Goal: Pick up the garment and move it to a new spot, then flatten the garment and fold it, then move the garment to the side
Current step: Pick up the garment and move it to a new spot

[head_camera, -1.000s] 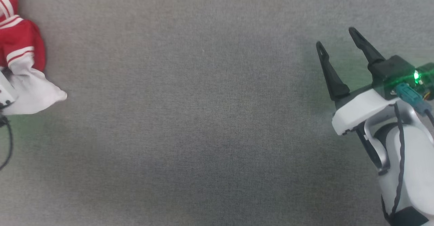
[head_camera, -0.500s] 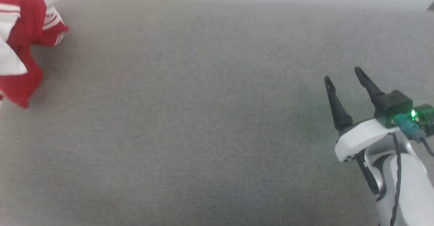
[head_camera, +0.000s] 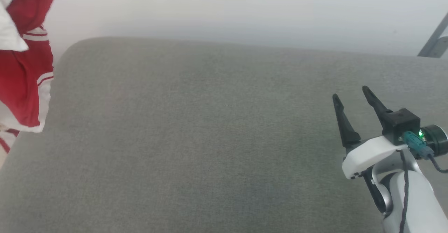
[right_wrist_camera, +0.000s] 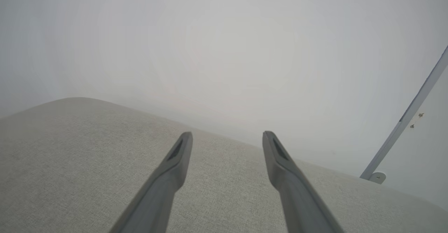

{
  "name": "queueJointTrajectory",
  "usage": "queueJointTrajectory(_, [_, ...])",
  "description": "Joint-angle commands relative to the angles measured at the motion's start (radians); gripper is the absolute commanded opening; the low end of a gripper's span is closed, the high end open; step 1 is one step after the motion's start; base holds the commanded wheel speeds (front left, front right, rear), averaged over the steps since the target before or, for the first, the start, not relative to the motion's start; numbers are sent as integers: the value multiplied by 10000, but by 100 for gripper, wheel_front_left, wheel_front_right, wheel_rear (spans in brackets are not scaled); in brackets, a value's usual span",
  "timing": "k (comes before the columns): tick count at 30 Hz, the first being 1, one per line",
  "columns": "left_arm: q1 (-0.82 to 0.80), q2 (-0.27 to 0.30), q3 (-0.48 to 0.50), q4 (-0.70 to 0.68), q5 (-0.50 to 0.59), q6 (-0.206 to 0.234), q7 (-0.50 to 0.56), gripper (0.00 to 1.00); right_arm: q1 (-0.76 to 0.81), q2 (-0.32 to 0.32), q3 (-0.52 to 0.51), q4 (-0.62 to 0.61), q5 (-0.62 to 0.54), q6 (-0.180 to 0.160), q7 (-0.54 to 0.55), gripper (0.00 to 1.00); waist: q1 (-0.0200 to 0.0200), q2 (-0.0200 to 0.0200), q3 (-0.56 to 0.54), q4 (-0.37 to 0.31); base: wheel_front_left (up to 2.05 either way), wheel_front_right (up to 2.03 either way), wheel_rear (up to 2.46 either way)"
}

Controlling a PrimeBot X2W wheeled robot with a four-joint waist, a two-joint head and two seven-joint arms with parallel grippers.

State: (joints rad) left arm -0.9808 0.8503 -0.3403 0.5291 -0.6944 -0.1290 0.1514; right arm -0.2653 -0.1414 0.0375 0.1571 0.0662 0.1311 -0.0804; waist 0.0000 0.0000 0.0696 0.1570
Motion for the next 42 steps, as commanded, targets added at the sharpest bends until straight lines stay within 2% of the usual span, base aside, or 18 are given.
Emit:
queueJointTrajectory(1, [218,39,2,-502,-207,24,173,0,143,21,-93,25,-71,-7,-102,100,0,0,-137,-143,0,0,0])
queueJointTrajectory(9, [1011,297,-46,-3510,-513,624,1212,0,246,40,-617,-58,-277,-7,-181,100,0,0,-230,-726,0,0,0])
queueJointTrajectory(10, [1011,297,-46,-3510,-513,624,1212,0,246,40,-617,-58,-277,-7,-181,100,0,0,-230,-726,0,0,0])
queueJointTrajectory(20, [1344,87,-608,-6295,-438,1330,2374,0,55,225,-1242,36,-570,-7,-344,100,0,0,-84,-2085,0,0,0])
queueJointTrajectory(26, [1043,-301,-1158,-7061,-316,1349,2891,0,5,346,-1640,198,-749,-7,-526,100,0,0,113,-2916,0,0,0])
queueJointTrajectory(33, [431,-1167,-2019,-7356,-43,1135,3317,0,7,568,-1928,343,-925,-7,-753,100,0,0,358,-3610,0,0,0])
queueJointTrajectory(42, [802,-1928,-2896,-7362,-376,1190,3907,0,57,803,-2027,649,-903,-7,-1063,100,0,0,746,-3959,0,0,0])
